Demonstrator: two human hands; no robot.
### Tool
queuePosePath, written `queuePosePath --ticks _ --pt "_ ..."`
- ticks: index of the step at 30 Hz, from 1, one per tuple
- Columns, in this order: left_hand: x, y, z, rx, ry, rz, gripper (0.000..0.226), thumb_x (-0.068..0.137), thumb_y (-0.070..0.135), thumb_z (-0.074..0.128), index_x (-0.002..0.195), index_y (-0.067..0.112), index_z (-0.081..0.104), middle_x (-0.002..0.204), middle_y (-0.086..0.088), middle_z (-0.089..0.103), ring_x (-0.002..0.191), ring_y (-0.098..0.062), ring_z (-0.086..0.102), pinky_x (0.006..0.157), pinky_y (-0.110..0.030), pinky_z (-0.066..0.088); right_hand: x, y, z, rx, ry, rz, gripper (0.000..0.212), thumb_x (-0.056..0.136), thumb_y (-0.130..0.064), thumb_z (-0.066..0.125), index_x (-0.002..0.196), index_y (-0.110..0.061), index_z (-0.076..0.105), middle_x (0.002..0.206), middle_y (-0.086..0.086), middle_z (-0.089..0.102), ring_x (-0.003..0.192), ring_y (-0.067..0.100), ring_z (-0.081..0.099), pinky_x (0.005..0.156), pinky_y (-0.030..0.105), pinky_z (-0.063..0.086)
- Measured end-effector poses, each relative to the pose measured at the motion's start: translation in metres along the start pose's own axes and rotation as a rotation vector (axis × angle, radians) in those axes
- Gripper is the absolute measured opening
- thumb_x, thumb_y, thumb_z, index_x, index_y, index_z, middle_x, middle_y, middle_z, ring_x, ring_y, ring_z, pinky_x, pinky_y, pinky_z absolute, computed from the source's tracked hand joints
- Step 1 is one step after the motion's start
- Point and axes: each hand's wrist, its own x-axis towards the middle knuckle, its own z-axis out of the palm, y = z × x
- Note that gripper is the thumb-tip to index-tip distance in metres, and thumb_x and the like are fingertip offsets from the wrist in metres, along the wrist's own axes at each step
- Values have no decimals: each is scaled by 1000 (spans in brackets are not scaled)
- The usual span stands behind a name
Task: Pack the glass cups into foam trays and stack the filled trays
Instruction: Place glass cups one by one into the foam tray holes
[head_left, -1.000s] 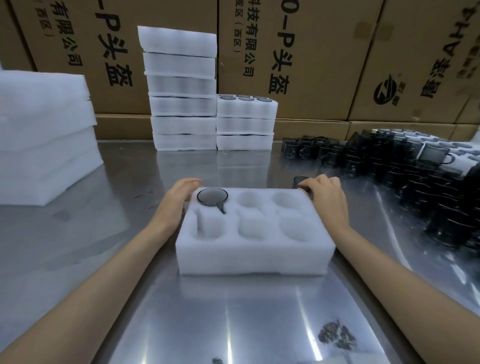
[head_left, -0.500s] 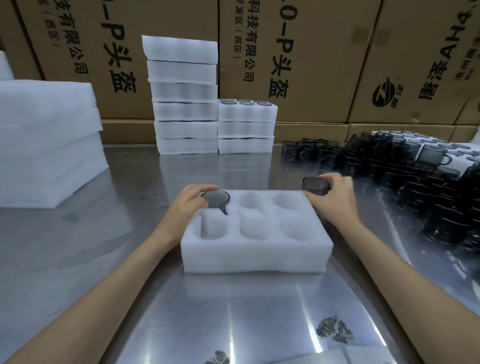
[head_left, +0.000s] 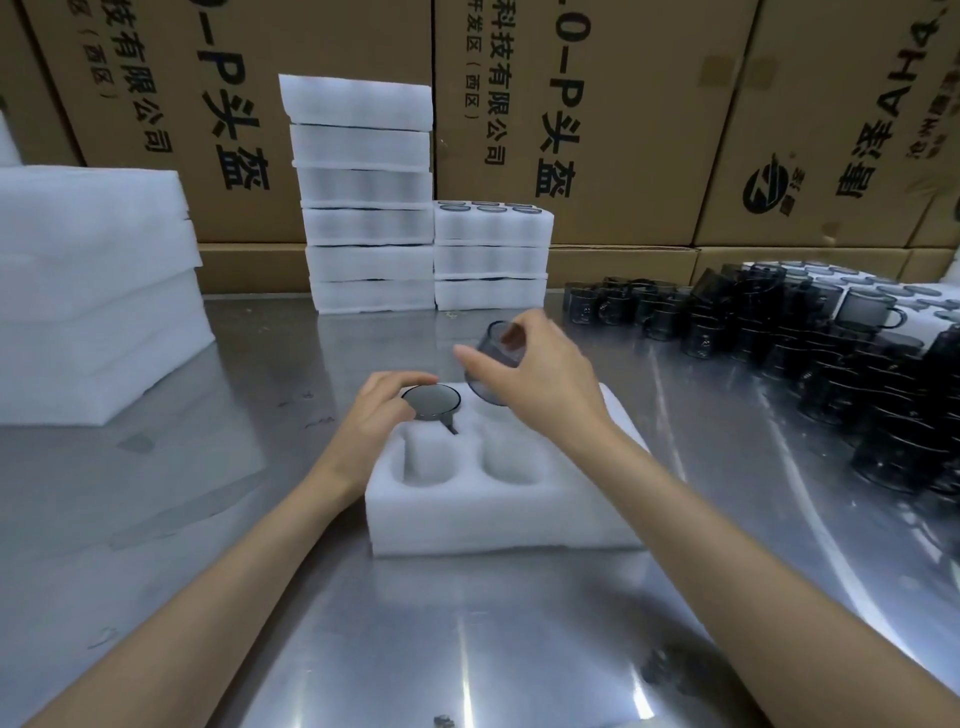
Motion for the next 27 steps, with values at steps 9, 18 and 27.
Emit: queuePosePath --ticks 9,18,27 --pt "1 -7 -2 -16 -21 -1 39 76 24 34 105 34 58 117 6 51 110 14 41 87 0 29 -5 5 7 -308 -98 -94 52 73 -70 57 101 -27 49 102 -6 55 86 21 58 60 30 38" --pt "-3 11 -6 25 -8 16 42 82 28 32 115 30 57 133 1 48 124 3 39 99 -4 26 -6 12 -1 -300 -126 -87 69 79 -77 39 134 -37 44 130 -13 53 120 17 49 76 31 34" --pt "-12 54 -7 512 -226 249 69 78 53 23 144 35 29 153 21 19 143 4 7 118 -32 -1 -16 42 -39 -134 -292 -314 47 103 -27 27 149 -31 21 153 -25 15 138 -10 4 113 17 6"
